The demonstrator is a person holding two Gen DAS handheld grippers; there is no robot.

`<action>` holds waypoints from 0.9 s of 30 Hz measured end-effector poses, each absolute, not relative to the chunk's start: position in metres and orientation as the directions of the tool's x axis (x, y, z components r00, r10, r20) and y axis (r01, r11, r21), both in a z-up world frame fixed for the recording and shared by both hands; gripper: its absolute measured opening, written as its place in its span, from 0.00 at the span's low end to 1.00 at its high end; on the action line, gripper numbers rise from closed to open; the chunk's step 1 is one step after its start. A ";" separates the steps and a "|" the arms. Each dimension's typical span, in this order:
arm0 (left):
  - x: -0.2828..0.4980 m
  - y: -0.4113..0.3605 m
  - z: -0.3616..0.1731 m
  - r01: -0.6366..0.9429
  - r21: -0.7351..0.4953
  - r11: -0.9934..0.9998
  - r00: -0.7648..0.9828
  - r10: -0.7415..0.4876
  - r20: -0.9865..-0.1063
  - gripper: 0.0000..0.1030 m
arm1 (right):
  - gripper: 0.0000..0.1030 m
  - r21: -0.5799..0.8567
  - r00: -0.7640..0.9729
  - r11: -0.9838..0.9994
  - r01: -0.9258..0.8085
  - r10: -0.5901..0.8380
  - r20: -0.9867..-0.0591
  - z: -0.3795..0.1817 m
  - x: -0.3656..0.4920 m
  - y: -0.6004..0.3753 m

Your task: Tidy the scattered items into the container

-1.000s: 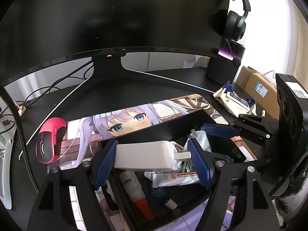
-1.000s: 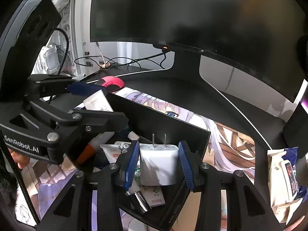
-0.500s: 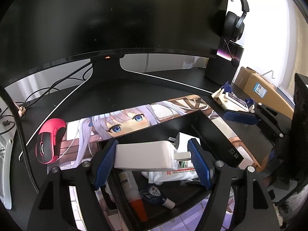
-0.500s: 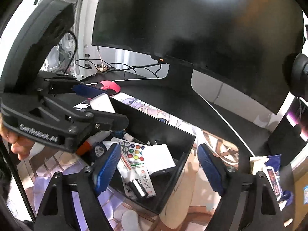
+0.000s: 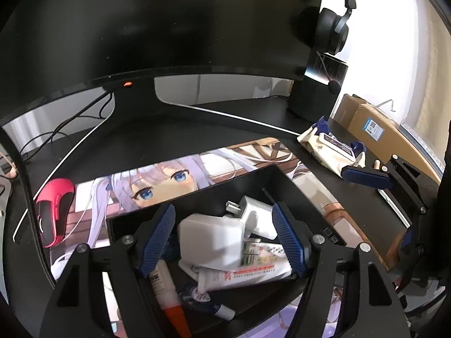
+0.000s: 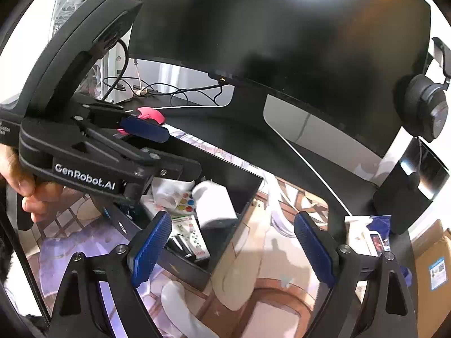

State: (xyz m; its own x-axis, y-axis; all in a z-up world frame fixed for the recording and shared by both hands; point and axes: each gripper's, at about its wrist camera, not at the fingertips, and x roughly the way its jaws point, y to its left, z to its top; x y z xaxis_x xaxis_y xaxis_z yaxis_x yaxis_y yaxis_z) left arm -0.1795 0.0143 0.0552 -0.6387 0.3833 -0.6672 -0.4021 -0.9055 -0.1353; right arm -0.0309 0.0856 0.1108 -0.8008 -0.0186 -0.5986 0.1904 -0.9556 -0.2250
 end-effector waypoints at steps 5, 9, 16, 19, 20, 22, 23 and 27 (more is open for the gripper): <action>-0.175 0.012 0.059 -0.391 -0.132 -0.911 -0.647 0.374 -0.664 0.71 | 0.87 -0.225 -0.811 -0.957 0.185 -0.019 -0.585 0.116 -0.025 0.088; -0.167 0.003 0.063 -0.357 -0.128 -0.925 -0.669 0.349 -0.656 0.83 | 0.87 -0.202 -0.816 -0.961 0.191 -0.041 -0.576 0.120 -0.023 0.089; -0.150 -0.011 0.068 -0.256 -0.076 -0.964 -0.722 0.243 -0.648 0.98 | 0.98 -0.149 -0.808 -0.970 0.191 -0.070 -0.584 0.123 -0.020 0.090; -0.141 -0.015 0.069 -0.216 -0.047 -0.975 -0.735 0.194 -0.650 0.99 | 0.99 -0.118 -0.805 -0.973 0.197 -0.092 -0.586 0.123 -0.019 0.090; -0.139 -0.016 0.069 -0.211 -0.043 -0.976 -0.738 0.188 -0.648 0.99 | 0.99 -0.107 -0.803 -0.975 0.195 -0.097 -0.588 0.123 -0.018 0.090; -0.133 -0.018 0.069 -0.194 -0.032 -0.980 -0.745 0.169 -0.646 0.99 | 1.00 -0.098 -0.805 -0.977 0.189 -0.097 -0.585 0.124 -0.018 0.089; -0.130 -0.019 0.069 -0.188 -0.028 -0.982 -0.749 0.162 -0.643 0.99 | 1.00 -0.095 -0.806 -0.978 0.184 -0.095 -0.584 0.124 -0.017 0.089; -0.119 -0.022 0.069 -0.157 -0.006 -0.988 -0.766 0.125 -0.631 1.00 | 1.00 -0.069 -0.813 -0.983 0.170 -0.100 -0.574 0.127 -0.014 0.089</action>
